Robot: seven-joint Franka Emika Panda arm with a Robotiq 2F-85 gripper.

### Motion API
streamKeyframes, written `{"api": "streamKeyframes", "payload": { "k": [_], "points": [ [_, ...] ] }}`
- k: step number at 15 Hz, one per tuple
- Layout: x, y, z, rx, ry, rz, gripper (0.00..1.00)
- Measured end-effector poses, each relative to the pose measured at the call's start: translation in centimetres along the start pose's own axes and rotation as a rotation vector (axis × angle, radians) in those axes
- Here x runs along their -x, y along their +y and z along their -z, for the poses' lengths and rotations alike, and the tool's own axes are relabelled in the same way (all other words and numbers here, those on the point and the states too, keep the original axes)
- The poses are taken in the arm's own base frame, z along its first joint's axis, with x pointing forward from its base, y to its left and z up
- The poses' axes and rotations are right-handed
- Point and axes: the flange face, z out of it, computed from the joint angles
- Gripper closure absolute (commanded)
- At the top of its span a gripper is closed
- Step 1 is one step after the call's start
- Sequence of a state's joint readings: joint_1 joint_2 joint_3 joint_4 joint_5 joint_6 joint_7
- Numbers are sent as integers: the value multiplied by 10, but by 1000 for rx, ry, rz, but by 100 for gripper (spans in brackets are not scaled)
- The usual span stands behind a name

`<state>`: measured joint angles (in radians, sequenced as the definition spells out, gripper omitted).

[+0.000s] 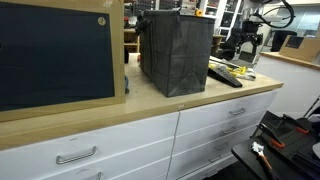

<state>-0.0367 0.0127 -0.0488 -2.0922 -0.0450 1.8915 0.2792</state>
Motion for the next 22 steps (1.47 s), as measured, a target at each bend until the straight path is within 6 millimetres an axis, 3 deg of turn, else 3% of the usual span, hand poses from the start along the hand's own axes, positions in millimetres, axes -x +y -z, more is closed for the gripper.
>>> {"api": "streamKeyframes", "payload": {
  "k": [1,3,7,12,22],
  "points": [
    [3,5,-6,3,-19,1,26],
    [7,11,-21,11,-57,9,31],
    [17,16,-50,48,-113,28,63],
    [17,20,-70,151,-116,58,99],
    [5,-31,-101,237,-9,78,100]
  ]
}}
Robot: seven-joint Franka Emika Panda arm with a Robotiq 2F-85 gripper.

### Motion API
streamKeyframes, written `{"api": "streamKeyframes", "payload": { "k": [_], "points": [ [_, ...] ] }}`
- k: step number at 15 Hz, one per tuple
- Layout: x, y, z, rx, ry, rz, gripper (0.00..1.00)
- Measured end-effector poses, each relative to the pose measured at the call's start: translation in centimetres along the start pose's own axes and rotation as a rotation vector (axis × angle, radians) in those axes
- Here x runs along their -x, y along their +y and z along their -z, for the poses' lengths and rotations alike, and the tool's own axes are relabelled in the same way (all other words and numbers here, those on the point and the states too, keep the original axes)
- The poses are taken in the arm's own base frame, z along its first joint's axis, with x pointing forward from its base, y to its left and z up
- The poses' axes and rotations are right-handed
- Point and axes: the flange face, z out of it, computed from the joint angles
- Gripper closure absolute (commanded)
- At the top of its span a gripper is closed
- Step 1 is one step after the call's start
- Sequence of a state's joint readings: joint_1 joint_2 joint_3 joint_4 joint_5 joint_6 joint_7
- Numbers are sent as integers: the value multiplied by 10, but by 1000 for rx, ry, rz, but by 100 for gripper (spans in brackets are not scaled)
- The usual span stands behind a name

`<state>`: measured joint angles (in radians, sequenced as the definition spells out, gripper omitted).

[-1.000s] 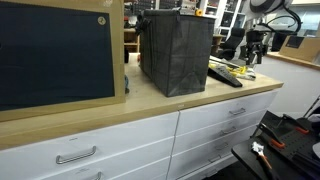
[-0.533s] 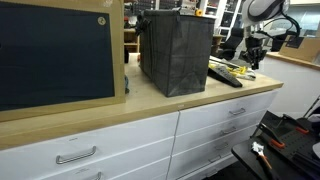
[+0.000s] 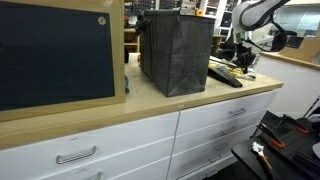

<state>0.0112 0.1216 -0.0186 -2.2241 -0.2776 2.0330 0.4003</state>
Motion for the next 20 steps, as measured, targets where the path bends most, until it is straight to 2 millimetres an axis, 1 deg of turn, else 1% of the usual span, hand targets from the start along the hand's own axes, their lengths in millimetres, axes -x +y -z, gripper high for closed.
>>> {"api": "streamKeyframes", "payload": {
  "k": [5,10,15,20],
  "points": [
    [-12,-7,-19,12,27,-21,100],
    [-19,-13,-20,-58,69,-59,100],
    [-17,-20,-24,-169,61,-119,100],
    [-15,-23,-30,-203,64,-139,100]
  ]
}}
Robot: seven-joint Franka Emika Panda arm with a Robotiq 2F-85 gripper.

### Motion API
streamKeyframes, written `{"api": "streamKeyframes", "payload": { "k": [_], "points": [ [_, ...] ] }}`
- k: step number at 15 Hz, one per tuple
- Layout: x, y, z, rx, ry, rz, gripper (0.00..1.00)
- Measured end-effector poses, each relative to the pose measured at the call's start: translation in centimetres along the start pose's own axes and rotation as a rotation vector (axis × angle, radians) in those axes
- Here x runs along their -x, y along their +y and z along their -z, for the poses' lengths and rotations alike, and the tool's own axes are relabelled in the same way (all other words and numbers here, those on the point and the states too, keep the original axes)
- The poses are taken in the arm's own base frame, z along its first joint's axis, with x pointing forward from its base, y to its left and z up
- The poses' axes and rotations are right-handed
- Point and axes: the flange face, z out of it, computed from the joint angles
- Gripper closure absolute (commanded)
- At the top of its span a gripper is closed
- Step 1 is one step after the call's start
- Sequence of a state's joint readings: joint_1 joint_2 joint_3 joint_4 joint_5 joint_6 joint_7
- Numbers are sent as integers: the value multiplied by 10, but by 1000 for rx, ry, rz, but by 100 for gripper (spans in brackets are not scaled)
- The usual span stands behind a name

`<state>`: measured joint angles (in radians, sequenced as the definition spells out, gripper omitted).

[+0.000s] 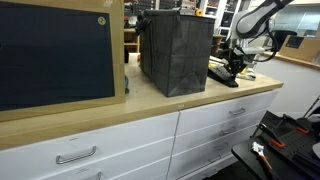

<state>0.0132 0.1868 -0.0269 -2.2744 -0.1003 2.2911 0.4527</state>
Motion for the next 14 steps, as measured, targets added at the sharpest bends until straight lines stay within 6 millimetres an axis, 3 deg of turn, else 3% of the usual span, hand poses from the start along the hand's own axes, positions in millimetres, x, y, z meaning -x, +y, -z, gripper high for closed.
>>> {"api": "streamKeyframes", "payload": {
  "k": [8,14],
  "points": [
    [-6,-3,13,-25,83,13,100],
    [-6,-18,21,-34,136,50,100]
  ]
}}
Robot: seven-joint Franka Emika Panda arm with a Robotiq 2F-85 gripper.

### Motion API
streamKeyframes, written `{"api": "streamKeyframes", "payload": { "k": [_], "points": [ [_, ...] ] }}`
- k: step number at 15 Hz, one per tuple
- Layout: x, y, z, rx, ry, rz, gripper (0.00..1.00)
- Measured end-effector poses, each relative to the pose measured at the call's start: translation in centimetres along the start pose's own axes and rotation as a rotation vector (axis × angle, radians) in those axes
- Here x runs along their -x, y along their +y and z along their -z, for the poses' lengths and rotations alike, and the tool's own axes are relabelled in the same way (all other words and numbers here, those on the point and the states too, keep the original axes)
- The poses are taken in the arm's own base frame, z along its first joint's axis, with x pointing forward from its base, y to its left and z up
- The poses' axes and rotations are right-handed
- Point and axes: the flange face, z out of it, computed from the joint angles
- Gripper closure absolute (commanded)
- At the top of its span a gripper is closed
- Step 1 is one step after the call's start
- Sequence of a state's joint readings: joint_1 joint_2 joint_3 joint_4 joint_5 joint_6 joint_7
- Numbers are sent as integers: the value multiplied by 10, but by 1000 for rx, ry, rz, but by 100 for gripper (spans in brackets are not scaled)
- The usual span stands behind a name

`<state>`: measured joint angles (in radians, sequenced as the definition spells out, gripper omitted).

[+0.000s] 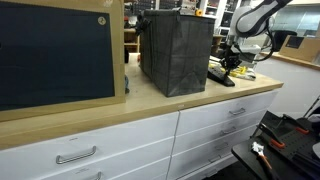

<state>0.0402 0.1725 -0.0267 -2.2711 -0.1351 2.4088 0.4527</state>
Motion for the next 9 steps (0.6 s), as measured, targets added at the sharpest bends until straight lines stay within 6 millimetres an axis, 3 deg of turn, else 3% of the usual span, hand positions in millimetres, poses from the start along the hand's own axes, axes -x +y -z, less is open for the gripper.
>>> {"api": "streamKeyframes", "payload": {
  "k": [9],
  "points": [
    [1,-18,8,48,67,108,100]
  ]
}}
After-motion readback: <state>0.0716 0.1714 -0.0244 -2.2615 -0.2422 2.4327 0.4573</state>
